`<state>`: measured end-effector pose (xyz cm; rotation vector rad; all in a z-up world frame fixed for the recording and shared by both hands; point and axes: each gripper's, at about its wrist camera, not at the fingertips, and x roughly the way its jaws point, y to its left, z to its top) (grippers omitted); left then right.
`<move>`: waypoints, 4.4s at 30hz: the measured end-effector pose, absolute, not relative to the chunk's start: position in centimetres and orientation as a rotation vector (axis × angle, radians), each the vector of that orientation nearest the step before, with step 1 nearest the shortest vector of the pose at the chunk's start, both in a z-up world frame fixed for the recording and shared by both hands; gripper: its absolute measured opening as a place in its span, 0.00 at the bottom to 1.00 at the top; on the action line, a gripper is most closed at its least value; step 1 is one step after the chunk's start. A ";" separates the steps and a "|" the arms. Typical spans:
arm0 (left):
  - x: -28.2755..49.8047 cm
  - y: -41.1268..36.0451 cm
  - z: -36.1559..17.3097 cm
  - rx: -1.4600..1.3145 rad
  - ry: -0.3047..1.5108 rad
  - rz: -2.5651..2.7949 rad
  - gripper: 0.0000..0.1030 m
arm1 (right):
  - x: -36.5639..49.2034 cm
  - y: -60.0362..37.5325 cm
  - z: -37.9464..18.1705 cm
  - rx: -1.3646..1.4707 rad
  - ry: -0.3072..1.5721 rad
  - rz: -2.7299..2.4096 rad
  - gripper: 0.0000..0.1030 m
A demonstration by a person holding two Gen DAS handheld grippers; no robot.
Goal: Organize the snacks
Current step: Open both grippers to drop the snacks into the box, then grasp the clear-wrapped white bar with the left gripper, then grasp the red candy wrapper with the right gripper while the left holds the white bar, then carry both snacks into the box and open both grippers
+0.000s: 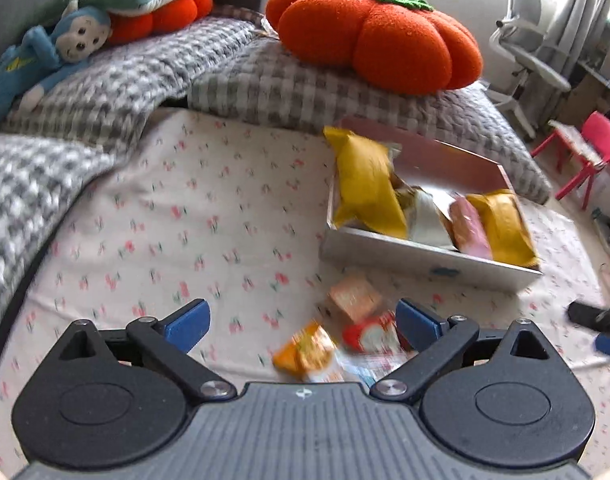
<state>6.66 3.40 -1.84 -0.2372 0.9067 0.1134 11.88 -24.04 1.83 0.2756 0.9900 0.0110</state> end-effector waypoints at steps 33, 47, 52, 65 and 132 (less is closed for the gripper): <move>6.2 -1.9 -7.7 -0.124 1.151 0.013 0.50 | 12.4 -25.2 1.1 0.197 1.047 0.022 0.85; 6.2 -0.7 -6.0 -0.216 1.102 -0.031 0.19 | 12.5 -25.2 0.9 0.210 1.053 0.036 0.85; 6.4 0.3 -5.3 -0.291 1.071 -0.037 0.19 | 12.5 -25.0 0.9 0.213 1.055 0.044 0.85; 6.7 2.1 -4.7 -0.344 1.031 0.015 0.19 | 12.1 -25.3 0.4 0.195 1.099 0.070 0.85; 10.3 1.8 -1.0 -0.459 0.785 -0.082 0.19 | 14.3 -25.0 0.8 0.350 0.979 0.151 0.23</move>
